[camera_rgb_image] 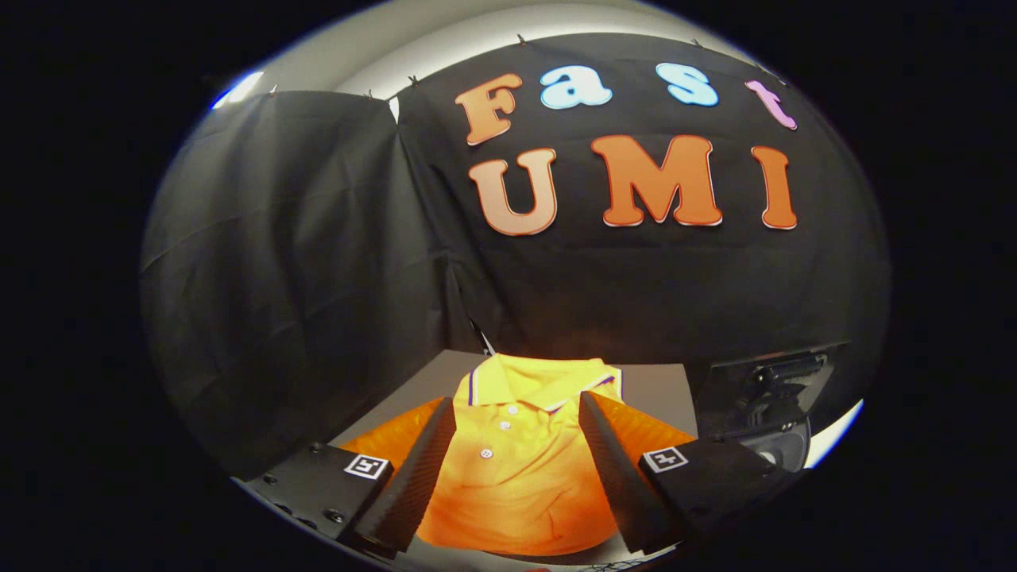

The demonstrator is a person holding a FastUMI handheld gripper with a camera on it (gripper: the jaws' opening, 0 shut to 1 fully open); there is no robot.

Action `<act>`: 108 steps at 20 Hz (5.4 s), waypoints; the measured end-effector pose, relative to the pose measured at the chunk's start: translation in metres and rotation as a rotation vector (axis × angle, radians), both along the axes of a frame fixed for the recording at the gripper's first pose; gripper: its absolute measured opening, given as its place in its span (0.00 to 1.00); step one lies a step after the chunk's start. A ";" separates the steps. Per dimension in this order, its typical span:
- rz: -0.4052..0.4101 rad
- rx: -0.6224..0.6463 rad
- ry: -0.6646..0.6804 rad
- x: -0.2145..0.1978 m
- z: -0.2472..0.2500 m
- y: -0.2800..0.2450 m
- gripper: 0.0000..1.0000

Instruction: Put the clothes into the washing machine and then close the washing machine lid.

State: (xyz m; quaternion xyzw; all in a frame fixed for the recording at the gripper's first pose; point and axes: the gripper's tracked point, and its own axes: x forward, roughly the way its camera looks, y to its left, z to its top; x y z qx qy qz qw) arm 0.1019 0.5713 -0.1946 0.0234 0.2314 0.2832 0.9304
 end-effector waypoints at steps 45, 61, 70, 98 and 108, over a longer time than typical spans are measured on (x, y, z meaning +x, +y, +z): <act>0.124 0.245 -0.263 -0.016 0.049 -0.005 0.11; -0.028 0.291 -0.428 0.018 0.155 -0.202 0.11; -0.126 0.215 -0.423 0.060 0.118 -0.335 0.11; -0.133 -0.092 0.186 0.136 -0.279 -0.388 0.12; -0.224 -0.189 0.466 0.142 -0.386 -0.403 0.12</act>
